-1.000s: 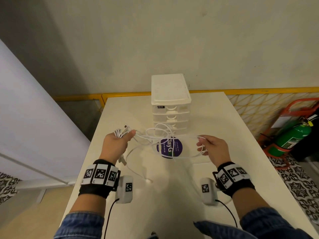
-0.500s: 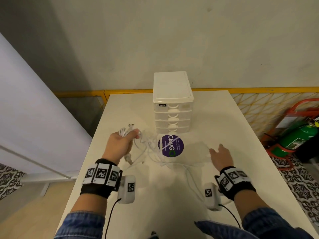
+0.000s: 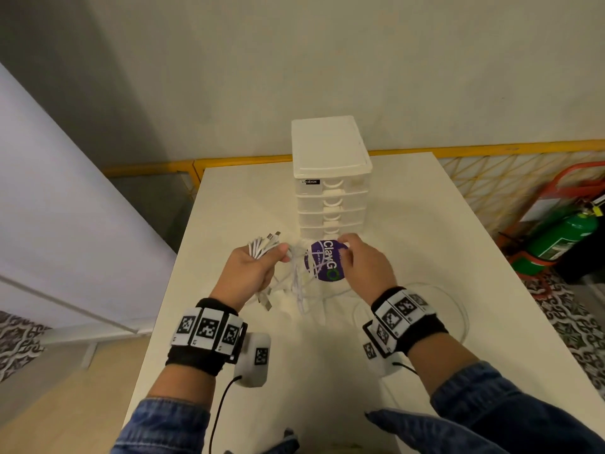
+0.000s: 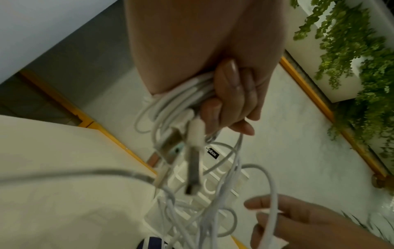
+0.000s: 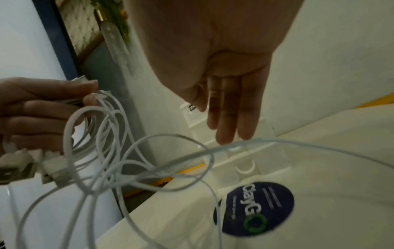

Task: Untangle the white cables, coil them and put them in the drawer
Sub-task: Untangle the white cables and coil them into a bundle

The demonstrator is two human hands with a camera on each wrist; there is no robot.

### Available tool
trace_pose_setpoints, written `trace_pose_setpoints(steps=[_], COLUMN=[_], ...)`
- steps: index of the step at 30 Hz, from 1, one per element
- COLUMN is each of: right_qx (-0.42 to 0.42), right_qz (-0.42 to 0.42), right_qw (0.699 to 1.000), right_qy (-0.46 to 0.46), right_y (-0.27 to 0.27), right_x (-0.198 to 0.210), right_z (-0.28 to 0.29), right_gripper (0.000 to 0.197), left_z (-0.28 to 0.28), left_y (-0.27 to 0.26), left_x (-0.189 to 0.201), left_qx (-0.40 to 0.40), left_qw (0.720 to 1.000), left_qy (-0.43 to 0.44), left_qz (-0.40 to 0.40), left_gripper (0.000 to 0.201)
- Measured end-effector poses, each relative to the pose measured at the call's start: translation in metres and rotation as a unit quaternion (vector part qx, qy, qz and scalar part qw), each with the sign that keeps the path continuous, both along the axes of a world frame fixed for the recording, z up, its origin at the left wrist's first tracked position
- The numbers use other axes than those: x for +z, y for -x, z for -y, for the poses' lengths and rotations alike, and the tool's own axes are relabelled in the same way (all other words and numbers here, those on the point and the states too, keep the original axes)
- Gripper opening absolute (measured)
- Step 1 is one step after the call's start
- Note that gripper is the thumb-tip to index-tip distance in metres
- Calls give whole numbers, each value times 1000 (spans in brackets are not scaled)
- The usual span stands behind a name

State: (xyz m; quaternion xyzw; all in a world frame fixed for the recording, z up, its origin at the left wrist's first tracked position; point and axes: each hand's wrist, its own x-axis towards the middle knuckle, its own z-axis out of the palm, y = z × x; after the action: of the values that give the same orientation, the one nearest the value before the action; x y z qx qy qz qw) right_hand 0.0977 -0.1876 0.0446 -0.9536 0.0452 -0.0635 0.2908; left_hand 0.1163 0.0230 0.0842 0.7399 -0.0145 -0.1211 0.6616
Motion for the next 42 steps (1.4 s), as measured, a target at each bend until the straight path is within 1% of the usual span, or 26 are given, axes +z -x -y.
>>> trace_pose_setpoints(steps=[1, 2, 4, 5, 6, 7, 8, 9, 11, 13, 14, 15, 17, 19, 20, 22, 24, 27, 29, 31, 33, 36, 37, 39, 41, 42], right_qx=[12, 38, 107, 136, 147, 139, 119, 105, 120, 166, 184, 197, 200, 182, 172, 135, 69, -40, -111, -151, -121, -21, -5, -1, 5, 14], right_qz=[-31, -92, -215, -241, -234, -199, -154, -108, -67, -95, -115, -129, -141, -142, -135, -97, -61, -55, -72, -117, -167, -176, -196, -275, -350, -353], right_qw=[999, 995, 969, 956, 952, 957, 969, 979, 984, 974, 967, 961, 957, 967, 973, 985, 996, 998, 991, 981, 979, 984, 980, 961, 922, 910], right_qy=[10, 19, 57, 96, 135, 157, 155, 139, 112, 122, 132, 145, 157, 107, 79, 42, 8, -19, -33, -22, -4, -31, -25, 40, 168, 217], right_y=[-1, -3, -4, -4, -3, -2, -2, -4, -13, -23, -27, -30, -32, -30, -28, -25, -22, -17, -9, 0, 7, 12, 12, 11, 9, 8], right_x=[5, 9, 13, 13, 12, 11, 9, 6, 1, -2, -4, -7, -13, -13, -13, -10, -8, -11, -15, -25, -35, -43, -44, -47, -46, -44], right_z=[-2, -5, -10, -12, -13, -13, -14, -13, -9, -6, -6, -5, -3, 0, 4, 16, 35, 69, 87, 100, 108, 115, 117, 115, 108, 105], right_gripper=[39, 46, 47, 46, 44, 42, 42, 48, 73, 91, 91, 85, 60, 35, 30, 26, 24, 23, 21, 25, 40, 53, 55, 51, 37, 38], left_z=[-1, -1, -1, -1, -1, -2, -2, -3, -2, 0, 0, 0, -2, -4, -6, -12, -21, -30, -26, -16, -2, 11, 12, 16, 20, 22], left_y=[2, 3, 4, 5, 5, 5, 4, 4, 3, 4, 6, 8, 11, 11, 9, 6, 3, -1, -4, -6, -8, -13, -14, -14, -12, -11], left_x=[-1, 0, 0, 1, 1, 1, 1, 1, 2, 5, 6, 7, 8, 8, 7, 3, -2, -11, -15, -18, -21, -27, -29, -34, -40, -42], left_qx=[-14, -28, -45, -46, -43, -38, -33, -31, -33, -33, -26, -15, 14, 67, 106, 192, 264, 317, 327, 320, 299, 261, 247, 226, 209, 197], left_qw=[1000, 1000, 999, 999, 999, 999, 999, 999, 999, 999, 999, 999, 1000, 998, 994, 981, 963, 946, 941, 943, 950, 959, 961, 964, 966, 968], left_qy=[6, 10, 17, 21, 27, 33, 38, 42, 42, 33, 30, 28, 26, 15, 2, -28, -43, -54, -69, -81, -81, -86, -98, -114, -123, -125], left_qz=[-3, -4, -1, 1, 2, 3, 4, 6, 11, 15, 14, 12, 6, 0, -5, -16, -27, -42, -46, -45, -48, -63, -72, -85, -90, -92], left_gripper=[26, 27, 27, 28, 28, 29, 29, 30, 30, 29, 29, 30, 31, 29, 27, 26, 26, 26, 25, 25, 24, 25, 26, 27, 28, 29])
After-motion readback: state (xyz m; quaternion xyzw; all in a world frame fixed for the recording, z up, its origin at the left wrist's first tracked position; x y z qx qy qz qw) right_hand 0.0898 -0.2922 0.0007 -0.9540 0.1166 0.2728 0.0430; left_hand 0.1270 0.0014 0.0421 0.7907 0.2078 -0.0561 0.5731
